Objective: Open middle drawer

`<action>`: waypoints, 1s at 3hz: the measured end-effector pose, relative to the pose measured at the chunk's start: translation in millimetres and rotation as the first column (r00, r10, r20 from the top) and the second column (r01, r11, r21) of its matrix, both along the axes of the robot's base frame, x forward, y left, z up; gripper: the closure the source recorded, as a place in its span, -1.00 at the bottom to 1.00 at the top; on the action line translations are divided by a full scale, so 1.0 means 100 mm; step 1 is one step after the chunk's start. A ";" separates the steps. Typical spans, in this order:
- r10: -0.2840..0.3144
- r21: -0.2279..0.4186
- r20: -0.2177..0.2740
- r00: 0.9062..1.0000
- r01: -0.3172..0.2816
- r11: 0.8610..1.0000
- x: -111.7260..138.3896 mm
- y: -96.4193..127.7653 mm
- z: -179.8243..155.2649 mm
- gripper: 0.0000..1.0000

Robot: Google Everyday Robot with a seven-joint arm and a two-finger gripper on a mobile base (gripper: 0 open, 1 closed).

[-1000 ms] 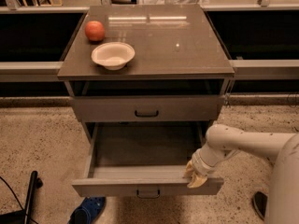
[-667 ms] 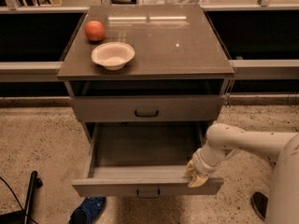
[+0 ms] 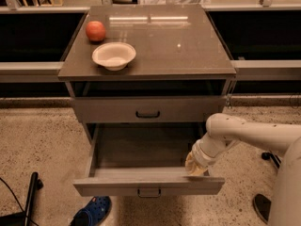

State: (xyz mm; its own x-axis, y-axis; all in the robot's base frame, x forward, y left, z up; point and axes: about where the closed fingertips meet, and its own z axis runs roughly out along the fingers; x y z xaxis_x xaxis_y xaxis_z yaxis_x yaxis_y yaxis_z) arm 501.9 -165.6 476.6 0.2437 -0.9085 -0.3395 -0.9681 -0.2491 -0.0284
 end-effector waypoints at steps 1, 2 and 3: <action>0.015 -0.017 0.035 0.999 -0.015 1.000 0.22 0.07 0.29 -0.37; 0.016 -0.012 0.070 0.997 -0.015 1.000 0.38 0.11 0.42 -0.36; -0.024 0.017 0.105 0.994 0.022 1.000 0.54 0.06 0.31 0.12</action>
Offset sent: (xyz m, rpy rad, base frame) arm 0.0614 0.0136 0.0605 -0.0051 -0.1225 0.0116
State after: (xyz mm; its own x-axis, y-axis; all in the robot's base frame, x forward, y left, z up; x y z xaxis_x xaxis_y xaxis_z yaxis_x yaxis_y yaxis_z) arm 556.0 -159.7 507.2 0.2579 -0.9091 -0.3272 -0.9650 -0.2254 -0.1343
